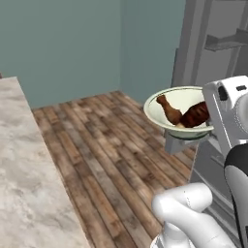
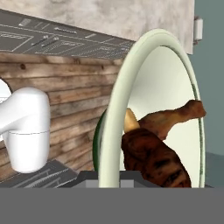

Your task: Place the bowl with the squash and lemon on the top shelf of the fridge. Place the bowl with the steak and chicken drumstick on the second highest shelf of the fridge.

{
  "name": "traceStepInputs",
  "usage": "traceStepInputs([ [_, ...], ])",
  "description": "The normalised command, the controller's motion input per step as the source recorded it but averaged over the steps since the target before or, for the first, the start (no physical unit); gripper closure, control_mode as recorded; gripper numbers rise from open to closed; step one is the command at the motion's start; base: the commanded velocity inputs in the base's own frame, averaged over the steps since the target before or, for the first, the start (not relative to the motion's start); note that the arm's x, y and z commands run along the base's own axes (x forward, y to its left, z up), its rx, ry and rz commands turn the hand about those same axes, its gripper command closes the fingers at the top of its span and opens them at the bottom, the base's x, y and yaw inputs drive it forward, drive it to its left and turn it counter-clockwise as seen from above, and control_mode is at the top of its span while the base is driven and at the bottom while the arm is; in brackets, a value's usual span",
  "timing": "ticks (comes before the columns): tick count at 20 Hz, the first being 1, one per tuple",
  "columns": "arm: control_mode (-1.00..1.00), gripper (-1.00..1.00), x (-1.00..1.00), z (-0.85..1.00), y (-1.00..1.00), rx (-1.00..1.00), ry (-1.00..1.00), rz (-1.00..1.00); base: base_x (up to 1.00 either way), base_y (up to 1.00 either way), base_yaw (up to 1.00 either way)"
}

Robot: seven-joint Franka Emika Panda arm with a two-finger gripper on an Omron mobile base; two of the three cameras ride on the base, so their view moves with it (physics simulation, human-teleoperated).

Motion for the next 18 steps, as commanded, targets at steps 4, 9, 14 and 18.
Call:
traceStepInputs([
  [4, 1.00, 1.00, 0.00, 0.00, 0.00, 0.00, 0.00, 0.00, 1.00, 0.77, -0.34],
  [9, 1.00, 1.00, 0.00, 0.00, 0.00, 0.00, 0.00, 0.00, 0.21, 0.60, -0.71],
  [14, 1.00, 1.00, 0.00, 0.00, 0.00, 0.00, 0.00, 0.00, 0.41, 0.64, -0.84],
  [18, 1.00, 1.00, 0.00, 0.00, 0.00, 0.00, 0.00, 0.00, 0.50, 0.68, -0.82],
])
